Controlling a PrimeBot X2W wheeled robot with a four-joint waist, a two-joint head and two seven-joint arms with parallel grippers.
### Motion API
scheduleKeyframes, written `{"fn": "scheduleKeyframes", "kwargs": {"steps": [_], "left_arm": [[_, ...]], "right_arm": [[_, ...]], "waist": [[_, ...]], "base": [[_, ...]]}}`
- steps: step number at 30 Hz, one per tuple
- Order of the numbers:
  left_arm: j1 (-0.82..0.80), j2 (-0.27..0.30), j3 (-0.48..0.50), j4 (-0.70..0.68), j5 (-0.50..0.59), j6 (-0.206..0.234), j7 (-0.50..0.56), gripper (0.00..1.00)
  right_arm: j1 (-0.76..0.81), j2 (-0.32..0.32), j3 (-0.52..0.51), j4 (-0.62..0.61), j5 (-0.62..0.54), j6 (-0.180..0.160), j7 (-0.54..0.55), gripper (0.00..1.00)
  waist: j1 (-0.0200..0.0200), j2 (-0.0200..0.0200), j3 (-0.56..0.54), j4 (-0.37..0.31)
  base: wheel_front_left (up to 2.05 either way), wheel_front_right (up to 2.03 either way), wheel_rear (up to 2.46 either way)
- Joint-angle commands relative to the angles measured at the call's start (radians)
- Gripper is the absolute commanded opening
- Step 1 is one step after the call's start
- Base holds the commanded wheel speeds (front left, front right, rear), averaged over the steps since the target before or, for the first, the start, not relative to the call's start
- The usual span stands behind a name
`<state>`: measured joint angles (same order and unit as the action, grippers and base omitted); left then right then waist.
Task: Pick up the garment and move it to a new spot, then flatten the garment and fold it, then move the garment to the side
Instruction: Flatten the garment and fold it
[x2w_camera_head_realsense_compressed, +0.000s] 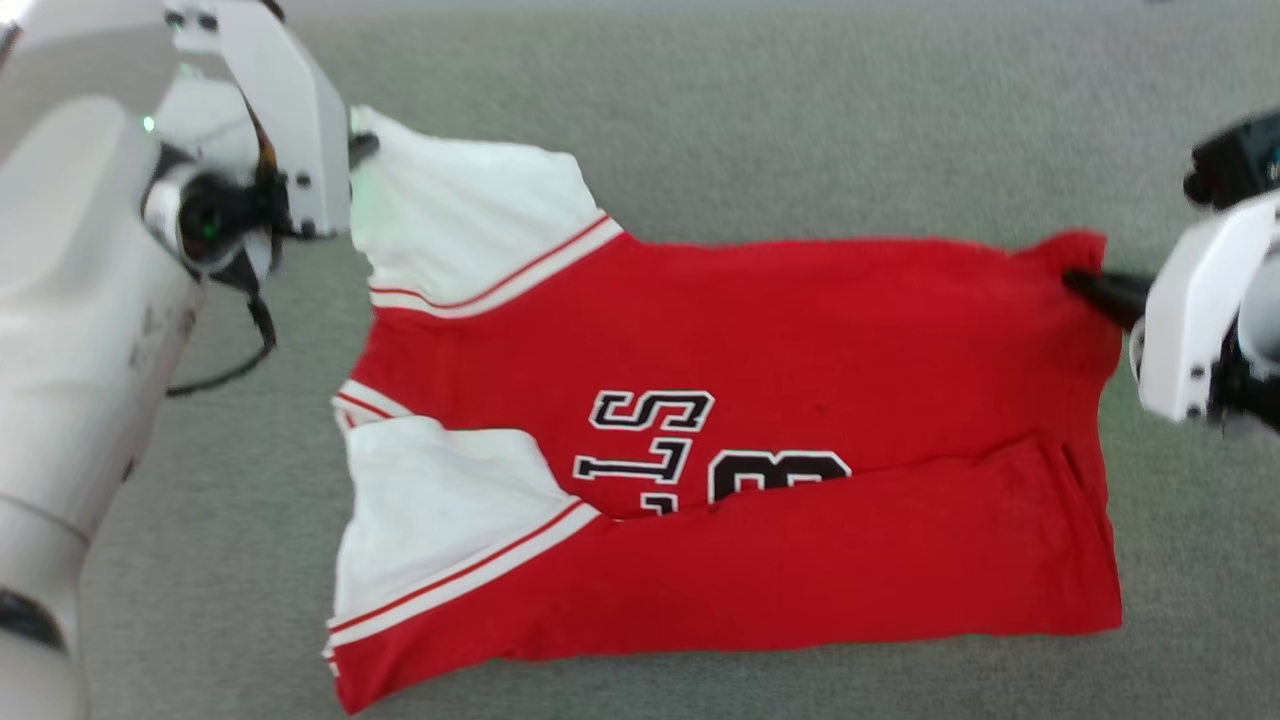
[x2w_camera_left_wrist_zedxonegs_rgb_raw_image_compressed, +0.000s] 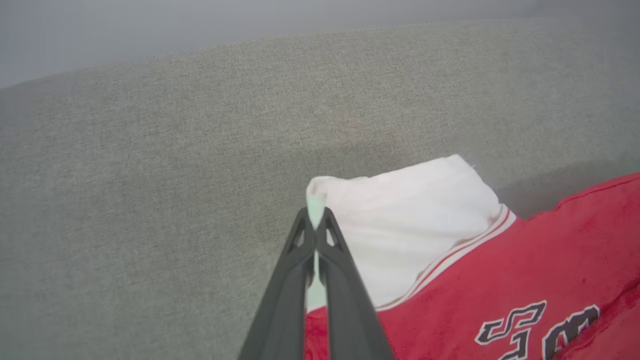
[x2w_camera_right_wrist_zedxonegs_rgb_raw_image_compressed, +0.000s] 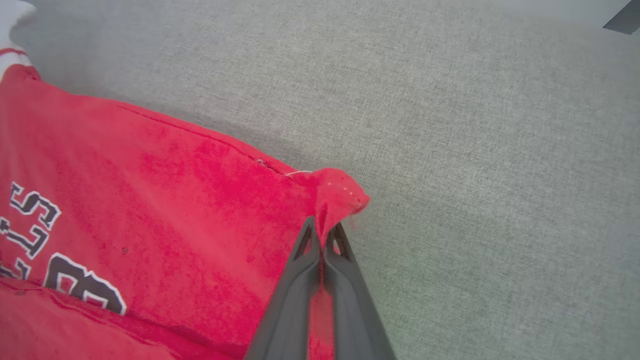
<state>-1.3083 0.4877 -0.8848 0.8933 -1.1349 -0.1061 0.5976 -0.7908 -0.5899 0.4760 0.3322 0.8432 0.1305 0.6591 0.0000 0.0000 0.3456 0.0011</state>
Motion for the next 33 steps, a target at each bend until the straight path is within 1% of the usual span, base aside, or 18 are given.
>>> {"fn": "scheduleKeyframes", "kwargs": {"steps": [1,4,6,8,11,13,15,19,21,23,25,27,28,29,30,31,32,33], "left_arm": [[0.026,0.011,-0.004,-0.017,-0.004,-0.003,0.001,0.0],[0.074,0.045,-0.016,-0.094,0.002,0.013,0.014,0.0],[0.114,0.072,-0.026,-0.159,0.002,0.034,0.027,0.0],[0.159,0.106,-0.03,-0.24,-0.003,0.065,0.043,0.0],[0.243,0.168,-0.039,-0.389,-0.012,0.127,0.067,0.0],[0.304,0.209,-0.042,-0.492,-0.029,0.178,0.087,0.0],[0.367,0.247,-0.048,-0.595,-0.04,0.23,0.101,0.0],[0.49,0.315,-0.058,-0.755,-0.078,0.328,0.124,0.0],[0.541,0.335,-0.065,-0.814,-0.093,0.364,0.128,0.0],[0.584,0.345,-0.068,-0.853,-0.112,0.39,0.129,0.0],[0.615,0.351,-0.081,-0.875,-0.119,0.405,0.134,0.0],[0.636,0.344,-0.093,-0.885,-0.126,0.414,0.142,0.0],[0.64,0.34,-0.099,-0.889,-0.122,0.411,0.142,0.0],[0.643,0.336,-0.1,-0.89,-0.12,0.41,0.138,0.11],[0.649,0.332,-0.099,-0.888,-0.127,0.408,0.134,0.23],[0.656,0.328,-0.096,-0.887,-0.136,0.406,0.133,0.31],[0.658,0.327,-0.092,-0.885,-0.14,0.407,0.126,0.42],[0.655,0.335,-0.093,-0.886,-0.128,0.405,0.122,0.5]], "right_arm": [[0.031,-0.008,0.001,-0.01,0.006,0.0,-0.008,0.0],[0.095,-0.027,-0.006,-0.048,0.02,0.0,-0.019,0.0],[0.144,-0.043,-0.014,-0.075,0.029,0.0,-0.024,0.0],[0.191,-0.056,-0.022,-0.104,0.035,0.0,-0.026,0.0],[0.263,-0.072,-0.047,-0.148,0.041,0.0,-0.024,0.0],[0.31,-0.079,-0.067,-0.171,0.044,0.0,-0.019,0.0],[0.36,-0.08,-0.088,-0.19,0.045,0.0,-0.009,0.0],[0.439,-0.066,-0.126,-0.227,0.031,0.0,0.009,0.0],[0.469,-0.058,-0.141,-0.241,0.021,0.0,0.018,0.0],[0.496,-0.045,-0.159,-0.25,0.011,0.0,0.029,0.0],[0.512,-0.034,-0.17,-0.26,0.0,0.0,0.038,0.0],[0.528,-0.022,-0.179,-0.261,-0.012,0.0,0.051,0.0],[0.535,-0.016,-0.184,-0.262,-0.017,0.0,0.056,0.0],[0.539,-0.01,-0.189,-0.263,-0.023,0.0,0.062,0.03],[0.543,-0.004,-0.194,-0.265,-0.027,0.0,0.067,0.36],[0.547,0.001,-0.197,-0.266,-0.032,0.0,0.07,0.45],[0.552,0.005,-0.2,-0.269,-0.035,0.0,0.077,1.0],[0.556,0.008,-0.204,-0.271,-0.038,0.0,0.079,1.0]], "waist": [[0.0,0.0,-0.072,0.055],[0.0,0.0,-0.109,0.067],[0.0,0.0,-0.13,0.073],[0.0,0.0,-0.146,0.078],[0.0,0.0,-0.167,0.083],[0.0,0.0,-0.177,0.084],[0.0,0.0,-0.186,0.086],[0.0,0.0,-0.198,0.08],[0.0,0.0,-0.201,0.077],[0.0,0.0,-0.205,0.075],[0.0,0.0,-0.208,0.073],[0.0,0.0,-0.213,0.073],[0.0,0.0,-0.216,0.073],[0.0,0.0,-0.22,0.074],[0.0,0.0,-0.224,0.074],[0.0,0.0,-0.229,0.076],[0.0,0.0,-0.236,0.076],[0.0,0.0,-0.242,0.076]], "base": [[0.0,0.0,0.0],[0.0,0.0,0.0],[0.0,0.0,0.0],[0.0,0.0,0.0],[0.0,0.0,0.0],[0.0,0.0,0.0],[0.0,0.0,0.0],[0.0,0.0,0.0],[0.0,0.0,0.0],[0.0,0.0,0.0],[0.0,0.0,0.0],[0.0,0.0,0.0],[0.0,0.0,0.0],[0.0,0.0,0.0],[0.0,0.0,0.0],[0.0,0.0,0.0],[0.0,0.0,0.0],[0.0,0.0,0.0]]}}
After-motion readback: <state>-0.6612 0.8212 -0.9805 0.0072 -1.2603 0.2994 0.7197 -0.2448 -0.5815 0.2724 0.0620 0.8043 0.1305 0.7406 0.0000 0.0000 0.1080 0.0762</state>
